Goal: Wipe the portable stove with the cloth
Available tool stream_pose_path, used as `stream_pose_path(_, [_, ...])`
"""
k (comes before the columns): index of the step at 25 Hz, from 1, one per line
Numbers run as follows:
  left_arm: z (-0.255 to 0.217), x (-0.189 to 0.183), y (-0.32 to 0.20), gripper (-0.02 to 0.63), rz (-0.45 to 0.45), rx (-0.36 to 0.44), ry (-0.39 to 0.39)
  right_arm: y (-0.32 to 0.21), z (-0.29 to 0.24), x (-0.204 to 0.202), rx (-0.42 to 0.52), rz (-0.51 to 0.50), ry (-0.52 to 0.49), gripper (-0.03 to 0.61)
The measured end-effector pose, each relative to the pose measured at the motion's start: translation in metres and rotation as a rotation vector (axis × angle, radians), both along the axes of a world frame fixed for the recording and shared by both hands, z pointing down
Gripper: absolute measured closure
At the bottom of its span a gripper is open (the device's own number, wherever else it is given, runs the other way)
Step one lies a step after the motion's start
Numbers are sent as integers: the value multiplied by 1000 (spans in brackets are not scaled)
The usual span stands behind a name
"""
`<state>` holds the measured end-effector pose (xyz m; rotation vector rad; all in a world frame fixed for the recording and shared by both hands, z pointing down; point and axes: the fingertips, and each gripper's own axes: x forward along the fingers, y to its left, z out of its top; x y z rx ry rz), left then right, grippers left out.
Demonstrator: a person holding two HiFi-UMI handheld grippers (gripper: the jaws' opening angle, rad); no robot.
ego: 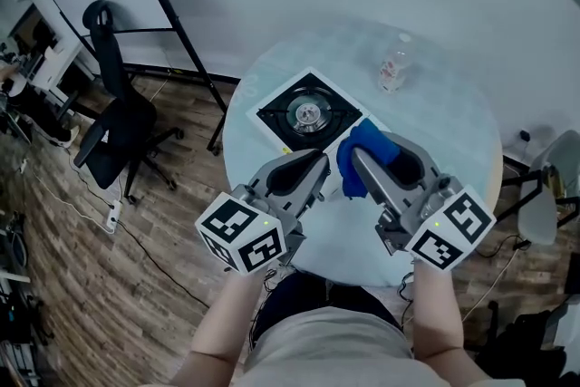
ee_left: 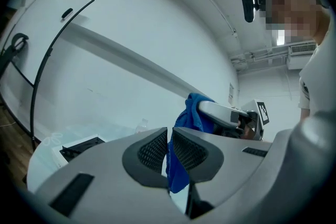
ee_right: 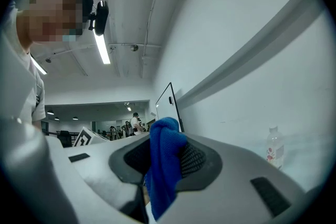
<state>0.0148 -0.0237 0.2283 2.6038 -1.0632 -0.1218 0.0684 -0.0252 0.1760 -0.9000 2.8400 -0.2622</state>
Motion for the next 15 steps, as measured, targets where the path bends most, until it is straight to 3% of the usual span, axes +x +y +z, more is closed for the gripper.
stream_pose_path(9, [-3,24,28,569,42,32,26,26,4,29,28,13,40,457])
stream_pose_path(15, [4,30,37,574,-4,33,2,48,18,38,-1,3,56,457])
